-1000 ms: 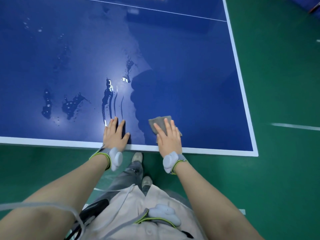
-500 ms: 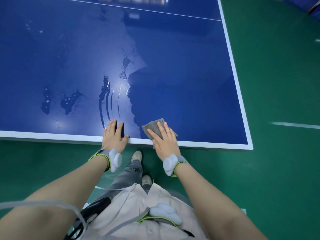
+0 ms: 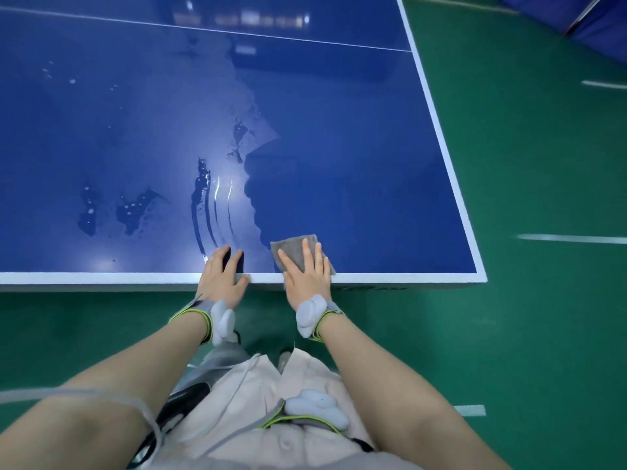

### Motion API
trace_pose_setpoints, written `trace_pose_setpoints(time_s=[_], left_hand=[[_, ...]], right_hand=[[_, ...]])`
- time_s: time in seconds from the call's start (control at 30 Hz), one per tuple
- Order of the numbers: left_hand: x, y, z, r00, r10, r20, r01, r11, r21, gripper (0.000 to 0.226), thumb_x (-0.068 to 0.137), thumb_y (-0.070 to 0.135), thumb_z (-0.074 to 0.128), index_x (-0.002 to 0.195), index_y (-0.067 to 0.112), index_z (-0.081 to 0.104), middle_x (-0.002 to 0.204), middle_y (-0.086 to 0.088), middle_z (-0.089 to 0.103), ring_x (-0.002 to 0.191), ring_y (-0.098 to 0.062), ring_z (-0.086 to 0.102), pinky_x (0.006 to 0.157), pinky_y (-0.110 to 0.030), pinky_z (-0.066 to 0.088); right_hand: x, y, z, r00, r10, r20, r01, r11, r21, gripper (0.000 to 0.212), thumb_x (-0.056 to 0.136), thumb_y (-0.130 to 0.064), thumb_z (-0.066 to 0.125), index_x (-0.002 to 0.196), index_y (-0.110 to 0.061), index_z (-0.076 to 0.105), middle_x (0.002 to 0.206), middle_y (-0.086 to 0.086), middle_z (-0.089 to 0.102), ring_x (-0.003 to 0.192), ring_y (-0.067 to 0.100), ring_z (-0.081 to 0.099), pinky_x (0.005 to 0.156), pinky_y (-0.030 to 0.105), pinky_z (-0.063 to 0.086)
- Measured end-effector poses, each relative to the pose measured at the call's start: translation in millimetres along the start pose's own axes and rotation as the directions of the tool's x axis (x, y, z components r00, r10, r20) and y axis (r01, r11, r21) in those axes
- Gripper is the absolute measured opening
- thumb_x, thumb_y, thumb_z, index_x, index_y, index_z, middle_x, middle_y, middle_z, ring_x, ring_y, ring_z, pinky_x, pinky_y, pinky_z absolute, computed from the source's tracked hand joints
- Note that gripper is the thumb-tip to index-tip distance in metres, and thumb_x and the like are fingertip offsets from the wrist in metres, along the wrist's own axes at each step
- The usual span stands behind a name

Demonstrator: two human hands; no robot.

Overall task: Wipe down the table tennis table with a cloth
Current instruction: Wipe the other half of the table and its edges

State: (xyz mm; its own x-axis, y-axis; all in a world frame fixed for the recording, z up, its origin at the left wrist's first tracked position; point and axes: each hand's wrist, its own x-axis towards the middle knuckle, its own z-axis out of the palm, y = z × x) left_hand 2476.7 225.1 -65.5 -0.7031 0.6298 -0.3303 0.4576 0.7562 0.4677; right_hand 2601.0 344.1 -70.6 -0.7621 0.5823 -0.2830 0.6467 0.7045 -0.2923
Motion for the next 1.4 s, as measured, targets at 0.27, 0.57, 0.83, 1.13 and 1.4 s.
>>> trace_pose_setpoints(time_s=[0.27,0.57,0.83,1.13,1.4], left_hand=[[16.1,-33.7,-39.9,0.980,0.161,0.116,-0.176,0.975,0.136,0.053,0.085,0.044,0.034,0.134,0.029,0.047,0.140,-0.003,0.038,0.130,-0.021,0.030,0.107,-0.029,0.020],[27.9,-76.7,-68.5,0.976,0.177,0.129,-0.198,0.964,0.177,0.066,0.074,0.044,0.029,0.136,0.025,0.044,0.144,-0.006,0.033,0.132,-0.026,0.028,0.108,-0.028,0.014],[43.3,-109.3,-87.9,0.952,0.269,0.149,-0.300,0.920,0.252,0.070,0.076,0.048,0.024,0.139,0.021,0.039,0.143,-0.006,0.034,0.130,-0.027,0.028,0.110,-0.030,0.012],[66.5,-125.1,-101.2,0.981,0.181,0.064,-0.190,0.961,0.201,0.055,0.092,0.041,0.039,0.141,0.017,0.035,0.150,-0.005,0.025,0.137,-0.026,0.020,0.112,-0.032,0.010],[76.1,-140.9,-116.8,0.979,0.181,0.091,-0.195,0.965,0.176,0.051,0.095,0.032,0.044,0.143,0.021,0.030,0.154,-0.003,0.017,0.142,-0.021,0.010,0.114,-0.033,0.007]], right_hand=[[16.8,29.3,-8.5,0.996,0.032,-0.088,-0.035,0.999,-0.040,0.045,0.100,-0.034,0.025,0.144,-0.037,0.034,0.159,0.006,0.011,0.147,0.029,0.007,0.118,0.041,0.010],[24.2,-91.7,22.5,0.995,0.097,-0.031,-0.100,0.992,-0.078,0.050,0.095,-0.040,0.024,0.143,-0.039,0.036,0.156,0.013,0.020,0.143,0.038,0.018,0.114,0.048,0.018],[23.5,-69.1,18.8,0.990,0.123,-0.075,-0.122,0.992,0.017,0.066,0.086,-0.047,0.005,0.144,-0.037,0.035,0.158,0.007,0.014,0.146,0.030,0.010,0.117,0.042,0.008],[29.2,-151.3,35.3,0.975,0.221,-0.036,-0.219,0.974,0.066,0.055,0.093,-0.045,0.010,0.147,-0.041,0.021,0.159,0.008,-0.001,0.146,0.032,-0.007,0.114,0.039,-0.010],[37.7,-130.9,23.6,0.998,-0.049,0.042,0.051,0.996,-0.069,0.051,0.097,-0.042,0.015,0.146,-0.038,0.027,0.159,0.007,0.004,0.147,0.029,-0.001,0.118,0.041,0.002]])
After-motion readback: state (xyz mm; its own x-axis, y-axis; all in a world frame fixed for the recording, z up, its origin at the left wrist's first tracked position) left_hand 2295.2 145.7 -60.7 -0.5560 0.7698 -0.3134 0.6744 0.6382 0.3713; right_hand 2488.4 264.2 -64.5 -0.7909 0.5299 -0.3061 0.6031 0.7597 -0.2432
